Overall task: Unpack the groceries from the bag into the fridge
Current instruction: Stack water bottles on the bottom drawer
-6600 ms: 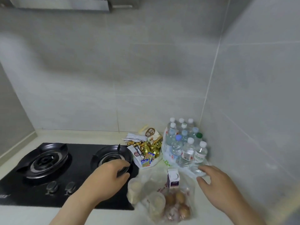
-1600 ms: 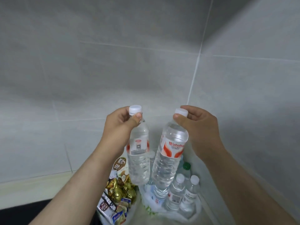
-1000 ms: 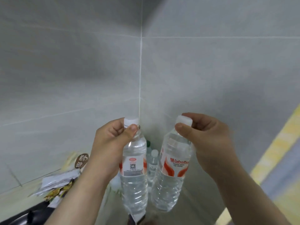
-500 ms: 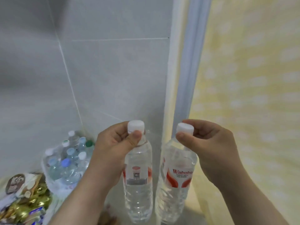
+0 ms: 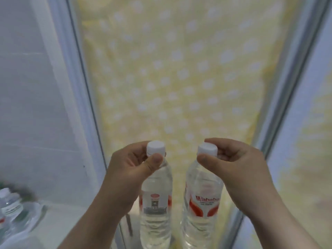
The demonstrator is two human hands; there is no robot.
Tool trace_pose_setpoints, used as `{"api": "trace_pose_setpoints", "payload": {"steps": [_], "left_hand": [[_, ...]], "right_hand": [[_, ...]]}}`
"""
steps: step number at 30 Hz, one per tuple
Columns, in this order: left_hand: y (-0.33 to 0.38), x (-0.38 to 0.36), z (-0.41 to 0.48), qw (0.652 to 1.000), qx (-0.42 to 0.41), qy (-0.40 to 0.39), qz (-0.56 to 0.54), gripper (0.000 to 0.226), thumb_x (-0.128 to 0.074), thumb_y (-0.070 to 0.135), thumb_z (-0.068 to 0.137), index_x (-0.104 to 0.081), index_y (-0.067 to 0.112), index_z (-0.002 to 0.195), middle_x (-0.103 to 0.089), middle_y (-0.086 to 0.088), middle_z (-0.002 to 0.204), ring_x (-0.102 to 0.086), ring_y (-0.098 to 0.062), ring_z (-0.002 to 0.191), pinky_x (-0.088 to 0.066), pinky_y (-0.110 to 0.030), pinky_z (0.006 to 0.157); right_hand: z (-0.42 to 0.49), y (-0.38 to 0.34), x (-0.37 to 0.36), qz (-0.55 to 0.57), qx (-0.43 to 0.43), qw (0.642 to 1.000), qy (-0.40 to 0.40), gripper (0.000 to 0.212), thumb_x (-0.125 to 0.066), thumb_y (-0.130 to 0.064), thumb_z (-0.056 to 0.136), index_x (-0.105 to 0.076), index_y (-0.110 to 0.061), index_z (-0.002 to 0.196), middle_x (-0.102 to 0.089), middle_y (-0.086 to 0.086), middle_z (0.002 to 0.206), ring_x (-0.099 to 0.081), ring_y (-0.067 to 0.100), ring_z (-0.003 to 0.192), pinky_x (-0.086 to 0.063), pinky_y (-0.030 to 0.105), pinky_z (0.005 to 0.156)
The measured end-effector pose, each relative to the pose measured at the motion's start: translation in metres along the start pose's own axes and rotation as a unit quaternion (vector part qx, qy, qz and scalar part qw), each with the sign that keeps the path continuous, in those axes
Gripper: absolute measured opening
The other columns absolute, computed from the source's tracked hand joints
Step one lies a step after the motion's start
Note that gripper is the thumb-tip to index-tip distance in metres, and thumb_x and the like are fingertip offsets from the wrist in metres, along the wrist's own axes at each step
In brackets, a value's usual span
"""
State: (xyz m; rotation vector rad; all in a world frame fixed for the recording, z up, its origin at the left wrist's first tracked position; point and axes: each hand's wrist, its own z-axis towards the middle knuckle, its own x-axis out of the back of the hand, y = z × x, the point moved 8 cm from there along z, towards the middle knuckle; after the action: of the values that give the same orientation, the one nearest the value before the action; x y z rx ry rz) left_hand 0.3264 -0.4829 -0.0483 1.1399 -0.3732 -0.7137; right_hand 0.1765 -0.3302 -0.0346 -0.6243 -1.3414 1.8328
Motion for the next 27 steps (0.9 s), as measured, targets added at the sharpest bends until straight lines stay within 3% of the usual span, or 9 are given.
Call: {"api": "trace_pose_setpoints", "payload": {"steps": [4, 7, 10, 12, 16, 21, 27], "left_hand": [[-0.001, -0.077, -0.007, 0.995, -0.012, -0.09, -0.041, 0.031, -0.075, 0.039, 0.058, -0.079, 0.028, 0.087, -0.076, -0.005, 0.082, -0.069, -0.014, 0.075, -0.056, -0.026, 0.065], [-0.002, -0.134, -0.011, 0.984, -0.022, -0.172, -0.036, 0.034, -0.074, 0.039, 0.06, -0.078, 0.027, 0.091, -0.076, -0.007, 0.083, -0.069, -0.012, 0.077, -0.055, -0.024, 0.067], [-0.005, -0.188, -0.014, 0.97, -0.022, -0.238, -0.033, 0.034, -0.073, 0.04, 0.061, -0.076, 0.026, 0.092, -0.075, -0.011, 0.085, -0.069, -0.014, 0.078, -0.055, -0.028, 0.07], [-0.008, -0.222, -0.015, 0.963, -0.026, -0.265, -0.033, 0.035, -0.073, 0.042, 0.062, -0.076, 0.024, 0.091, -0.074, -0.013, 0.085, -0.069, -0.018, 0.079, -0.055, -0.038, 0.072], [-0.012, -0.291, -0.02, 0.941, -0.037, -0.334, -0.043, 0.035, -0.07, 0.045, 0.062, -0.075, 0.025, 0.091, -0.072, -0.016, 0.088, -0.07, -0.03, 0.082, -0.055, -0.052, 0.081], [-0.025, -0.369, -0.026, 0.898, -0.029, -0.432, -0.084, 0.038, -0.069, 0.047, 0.06, -0.074, 0.03, 0.094, -0.076, -0.005, 0.091, -0.071, -0.023, 0.088, -0.056, -0.033, 0.081], [-0.042, -0.45, -0.027, 0.842, -0.027, -0.527, -0.111, 0.028, -0.075, 0.039, 0.065, -0.072, 0.036, 0.093, -0.074, 0.002, 0.088, -0.069, -0.009, 0.082, -0.055, -0.028, 0.076]], "right_hand": [[-0.021, -0.005, 0.073, -0.008, 0.006, 0.998, 0.061, 0.031, -0.083, -0.001, 0.068, -0.074, -0.021, 0.09, -0.074, -0.008, 0.069, -0.068, 0.0, 0.06, -0.048, 0.009, 0.055], [-0.037, -0.01, 0.123, -0.021, 0.006, 0.995, 0.102, 0.03, -0.081, 0.002, 0.069, -0.074, -0.018, 0.089, -0.075, -0.009, 0.07, -0.069, -0.001, 0.062, -0.048, 0.008, 0.055], [-0.055, -0.015, 0.169, -0.046, 0.012, 0.986, 0.159, 0.033, -0.081, 0.003, 0.069, -0.072, -0.024, 0.085, -0.074, -0.013, 0.072, -0.068, -0.004, 0.064, -0.047, 0.006, 0.056], [-0.068, -0.015, 0.2, -0.063, 0.01, 0.976, 0.21, 0.034, -0.083, -0.001, 0.067, -0.072, -0.027, 0.086, -0.075, -0.015, 0.074, -0.068, -0.004, 0.066, -0.048, 0.008, 0.059], [-0.092, -0.016, 0.257, -0.105, -0.013, 0.949, 0.297, 0.033, -0.085, -0.009, 0.067, -0.072, -0.032, 0.087, -0.075, -0.017, 0.08, -0.07, -0.002, 0.075, -0.054, 0.017, 0.07], [-0.117, -0.014, 0.313, -0.15, -0.043, 0.907, 0.392, 0.033, -0.085, -0.014, 0.066, -0.074, -0.027, 0.094, -0.076, -0.013, 0.082, -0.072, 0.003, 0.079, -0.055, 0.026, 0.077], [-0.133, -0.019, 0.362, -0.192, -0.05, 0.855, 0.478, 0.031, -0.084, -0.005, 0.069, -0.073, -0.026, 0.089, -0.076, -0.008, 0.079, -0.072, 0.005, 0.076, -0.056, 0.015, 0.069]]}}
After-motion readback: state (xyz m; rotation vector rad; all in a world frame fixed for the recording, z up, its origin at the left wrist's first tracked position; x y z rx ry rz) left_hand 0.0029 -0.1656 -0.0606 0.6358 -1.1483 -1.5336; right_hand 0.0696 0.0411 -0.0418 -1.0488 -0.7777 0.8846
